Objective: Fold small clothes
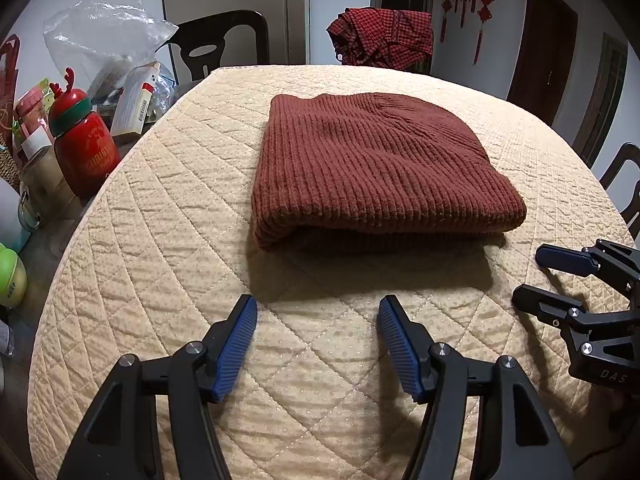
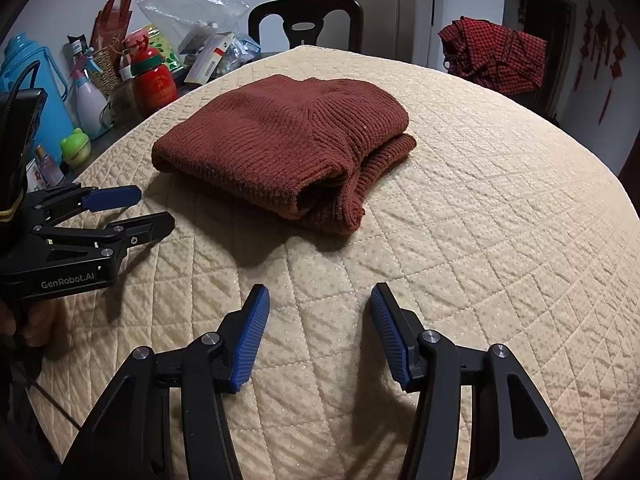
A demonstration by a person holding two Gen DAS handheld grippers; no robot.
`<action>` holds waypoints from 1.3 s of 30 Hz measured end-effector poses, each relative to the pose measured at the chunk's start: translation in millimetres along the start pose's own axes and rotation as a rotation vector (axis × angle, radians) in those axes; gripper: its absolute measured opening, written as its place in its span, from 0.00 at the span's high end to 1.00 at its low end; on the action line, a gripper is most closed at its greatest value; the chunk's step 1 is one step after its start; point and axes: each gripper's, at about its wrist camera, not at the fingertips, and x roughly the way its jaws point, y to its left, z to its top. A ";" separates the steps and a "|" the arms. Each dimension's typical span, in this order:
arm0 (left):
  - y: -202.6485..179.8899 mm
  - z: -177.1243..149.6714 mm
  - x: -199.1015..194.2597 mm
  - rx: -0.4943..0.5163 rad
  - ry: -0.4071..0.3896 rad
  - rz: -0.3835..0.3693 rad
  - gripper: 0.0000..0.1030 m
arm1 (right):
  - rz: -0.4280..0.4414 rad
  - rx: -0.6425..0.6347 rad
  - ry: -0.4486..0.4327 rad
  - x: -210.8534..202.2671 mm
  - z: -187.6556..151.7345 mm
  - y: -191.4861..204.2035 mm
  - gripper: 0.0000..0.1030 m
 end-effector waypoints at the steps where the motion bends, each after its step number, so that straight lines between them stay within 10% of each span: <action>1: 0.7 0.0 0.1 -0.001 0.000 -0.001 0.35 | 0.001 0.001 0.000 0.0 -0.1 -0.2 0.48; 39: 2.2 0.6 0.2 0.000 0.001 0.000 0.31 | 0.014 0.009 -0.001 -0.3 0.0 0.0 0.47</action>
